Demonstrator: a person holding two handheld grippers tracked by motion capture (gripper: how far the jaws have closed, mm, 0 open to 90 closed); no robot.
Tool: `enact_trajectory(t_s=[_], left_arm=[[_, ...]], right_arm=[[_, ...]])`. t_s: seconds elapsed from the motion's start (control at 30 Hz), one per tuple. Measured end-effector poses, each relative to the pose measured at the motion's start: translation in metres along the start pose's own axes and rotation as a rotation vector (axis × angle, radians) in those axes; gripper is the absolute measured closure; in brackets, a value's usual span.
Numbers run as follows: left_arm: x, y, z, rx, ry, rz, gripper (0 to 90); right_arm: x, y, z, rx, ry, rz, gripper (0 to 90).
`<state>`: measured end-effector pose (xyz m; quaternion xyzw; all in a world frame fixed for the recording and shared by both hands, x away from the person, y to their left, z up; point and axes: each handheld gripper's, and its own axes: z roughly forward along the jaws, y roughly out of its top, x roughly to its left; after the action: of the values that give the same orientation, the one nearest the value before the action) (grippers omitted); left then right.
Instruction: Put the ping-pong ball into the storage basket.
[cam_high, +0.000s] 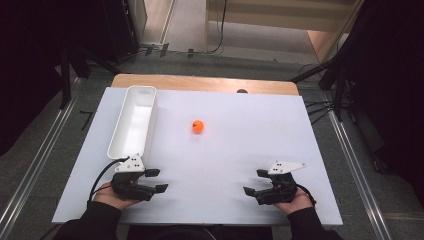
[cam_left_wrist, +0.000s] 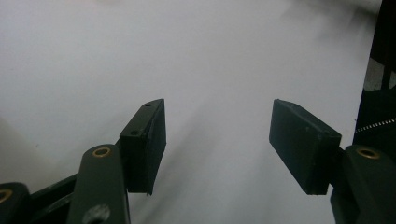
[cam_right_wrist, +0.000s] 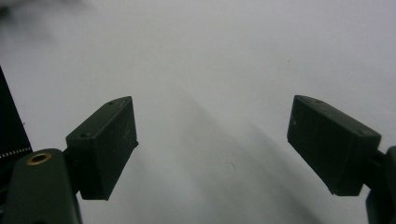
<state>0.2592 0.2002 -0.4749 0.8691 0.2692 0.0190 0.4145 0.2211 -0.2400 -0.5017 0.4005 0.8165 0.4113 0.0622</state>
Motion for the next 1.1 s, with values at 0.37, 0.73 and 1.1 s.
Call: enact_trajectory(t_s=[0.37, 0.73, 1.1], left_arm=[[0.001, 0.001, 0.0, 0.003, -0.011, -0.004, 30.0], [-0.004, 0.005, 0.004, 0.011, -0.05, 0.046, 17.7], [-0.008, 0.011, 0.013, 0.015, -0.095, 0.034, 4.2]], right_arm=[[0.0, -0.001, 0.001, 0.012, 0.007, 0.005, 14.5], [0.0, -0.001, 0.0, 0.012, -0.001, 0.012, 14.6], [0.0, -0.001, 0.001, 0.011, 0.003, 0.008, 14.6]])
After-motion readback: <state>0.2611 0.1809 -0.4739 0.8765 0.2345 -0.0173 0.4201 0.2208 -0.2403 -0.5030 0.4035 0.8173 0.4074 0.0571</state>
